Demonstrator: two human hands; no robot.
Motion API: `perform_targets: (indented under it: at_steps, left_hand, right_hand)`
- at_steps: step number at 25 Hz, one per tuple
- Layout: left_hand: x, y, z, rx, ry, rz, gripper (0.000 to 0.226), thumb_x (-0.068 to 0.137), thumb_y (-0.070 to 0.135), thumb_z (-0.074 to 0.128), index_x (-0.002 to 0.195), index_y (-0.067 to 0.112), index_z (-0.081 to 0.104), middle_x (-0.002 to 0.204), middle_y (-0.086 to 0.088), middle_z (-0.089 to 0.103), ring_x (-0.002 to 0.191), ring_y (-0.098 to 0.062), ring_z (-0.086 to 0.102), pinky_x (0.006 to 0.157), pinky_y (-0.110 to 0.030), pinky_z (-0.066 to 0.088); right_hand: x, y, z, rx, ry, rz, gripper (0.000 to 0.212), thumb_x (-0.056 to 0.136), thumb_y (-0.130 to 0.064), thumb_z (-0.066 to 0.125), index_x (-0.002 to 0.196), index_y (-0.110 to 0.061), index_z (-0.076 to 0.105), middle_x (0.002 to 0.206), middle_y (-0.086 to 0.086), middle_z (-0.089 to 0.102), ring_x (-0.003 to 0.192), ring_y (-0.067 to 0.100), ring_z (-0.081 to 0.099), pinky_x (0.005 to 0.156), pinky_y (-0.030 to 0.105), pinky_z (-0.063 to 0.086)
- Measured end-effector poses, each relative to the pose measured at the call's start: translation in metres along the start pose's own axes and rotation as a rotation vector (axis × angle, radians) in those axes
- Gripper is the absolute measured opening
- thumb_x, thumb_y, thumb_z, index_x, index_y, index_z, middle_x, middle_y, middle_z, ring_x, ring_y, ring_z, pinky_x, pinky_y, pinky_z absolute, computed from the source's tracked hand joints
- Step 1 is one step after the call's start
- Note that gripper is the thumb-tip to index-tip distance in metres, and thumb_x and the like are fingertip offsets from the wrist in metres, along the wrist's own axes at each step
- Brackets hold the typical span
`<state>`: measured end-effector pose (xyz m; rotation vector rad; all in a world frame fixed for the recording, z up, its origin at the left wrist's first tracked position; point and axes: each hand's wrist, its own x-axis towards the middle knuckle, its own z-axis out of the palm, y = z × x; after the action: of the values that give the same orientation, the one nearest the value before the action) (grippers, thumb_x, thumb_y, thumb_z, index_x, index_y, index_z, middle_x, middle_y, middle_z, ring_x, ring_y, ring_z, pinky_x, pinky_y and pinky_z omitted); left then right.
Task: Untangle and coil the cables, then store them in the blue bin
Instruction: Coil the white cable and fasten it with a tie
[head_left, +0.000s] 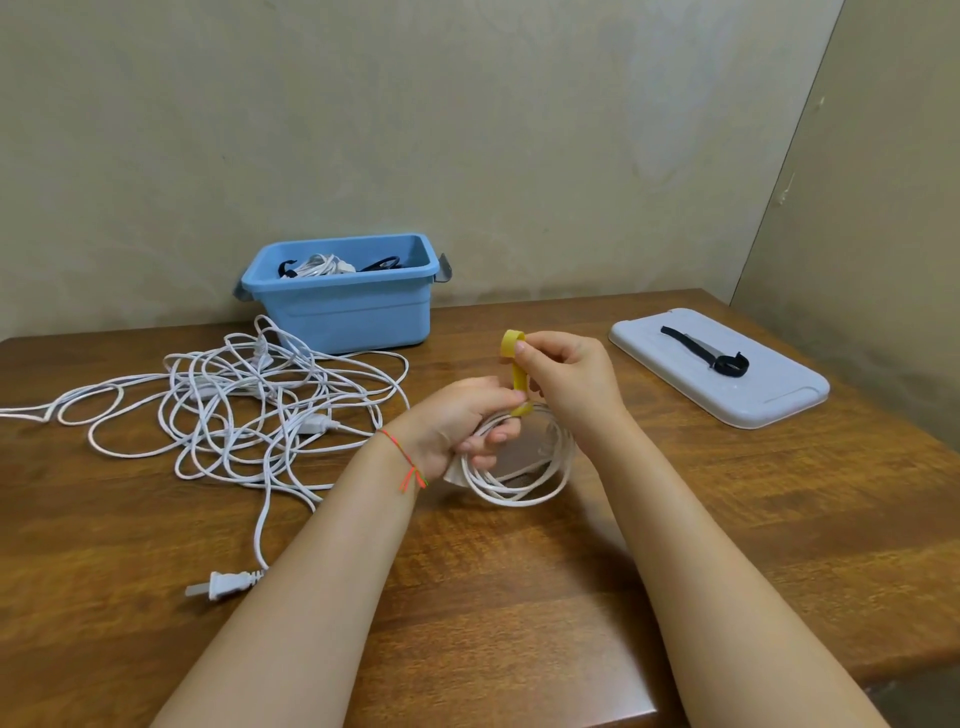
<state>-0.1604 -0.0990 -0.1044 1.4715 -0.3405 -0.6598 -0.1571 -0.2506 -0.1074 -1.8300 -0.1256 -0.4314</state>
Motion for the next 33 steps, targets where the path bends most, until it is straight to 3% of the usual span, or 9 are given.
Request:
perform_targets:
  at_steps: [3,5,9,13,16,20,26,33]
  left_hand:
    - [0.003,-0.003,-0.004,-0.03,0.015,0.0,0.006,0.103,0.015,0.046,0.106,0.01,0.049,0.061,-0.001,0.049,0.034,-0.003,0.034,0.037,-0.017,0.025]
    - [0.005,-0.004,-0.007,-0.096,0.059,0.007,0.01,0.102,0.013,0.047,0.111,0.009,0.048,0.06,0.0,0.05,0.037,-0.004,0.037,0.038,-0.016,0.025]
    - [0.006,-0.005,-0.014,-0.377,0.159,-0.038,0.018,0.101,0.013,0.041,0.087,0.01,0.051,0.052,0.004,0.044,0.034,-0.004,0.031,0.038,-0.018,0.021]
    - [0.005,-0.003,-0.02,-0.505,0.204,-0.074,0.021,0.1,0.012,0.042,0.082,0.009,0.051,0.051,0.005,0.041,0.033,-0.004,0.029,0.04,-0.017,0.02]
    - [0.004,-0.002,-0.018,-0.535,0.22,-0.09,0.018,0.101,0.013,0.043,0.085,0.01,0.05,0.052,0.005,0.041,0.033,-0.004,0.03,0.04,-0.017,0.021]
    - [0.006,-0.003,-0.016,-0.479,0.237,-0.094,0.022,0.103,0.018,0.045,0.084,0.011,0.053,0.052,0.004,0.041,0.032,-0.005,0.03,0.037,-0.016,0.023]
    - [0.011,-0.004,-0.017,-0.33,0.414,-0.023,0.013,0.095,0.015,0.061,0.094,0.003,0.067,0.065,-0.005,0.06,0.048,-0.007,0.051,0.038,-0.015,0.04]
    - [0.012,-0.003,-0.02,-0.373,0.424,-0.052,0.011,0.098,0.01,0.052,0.093,0.004,0.06,0.064,-0.005,0.054,0.044,-0.005,0.044,0.033,-0.012,0.031]
  right_hand:
    - [-0.001,-0.001,-0.001,0.027,-0.034,0.008,0.016,0.095,-0.02,0.063,0.099,-0.012,0.077,0.057,-0.018,0.06,0.055,-0.002,0.051,0.057,0.015,0.042]
    - [-0.002,-0.003,-0.002,0.09,-0.099,0.05,0.015,0.094,-0.022,0.065,0.104,-0.017,0.076,0.07,-0.013,0.066,0.062,0.0,0.057,0.061,0.017,0.047]
    - [-0.001,-0.002,-0.004,0.089,-0.179,0.107,0.018,0.086,-0.019,0.075,0.1,-0.021,0.064,0.09,0.002,0.068,0.079,0.013,0.067,0.073,0.025,0.05]
    - [-0.004,-0.005,-0.004,0.013,-0.343,0.025,0.016,0.087,-0.006,0.072,0.1,-0.014,0.073,0.092,0.007,0.073,0.078,0.019,0.071,0.076,0.031,0.06]
    - [-0.004,-0.005,-0.003,-0.052,-0.306,-0.018,0.015,0.086,-0.006,0.074,0.099,-0.013,0.074,0.086,0.006,0.073,0.069,0.017,0.069,0.07,0.03,0.06]
    - [-0.003,-0.003,-0.001,-0.193,-0.294,-0.107,0.01,0.086,-0.009,0.074,0.093,-0.017,0.072,0.077,-0.004,0.069,0.062,0.004,0.06,0.063,0.021,0.049]
    - [-0.004,-0.006,-0.001,-0.296,-0.267,-0.185,0.011,0.089,-0.016,0.071,0.097,-0.024,0.07,0.085,-0.011,0.07,0.083,0.005,0.064,0.076,0.023,0.052]
    - [-0.006,-0.007,0.006,-0.433,-0.221,-0.291,0.018,0.086,-0.02,0.074,0.104,-0.02,0.075,0.094,-0.004,0.068,0.088,0.008,0.061,0.078,0.02,0.048]
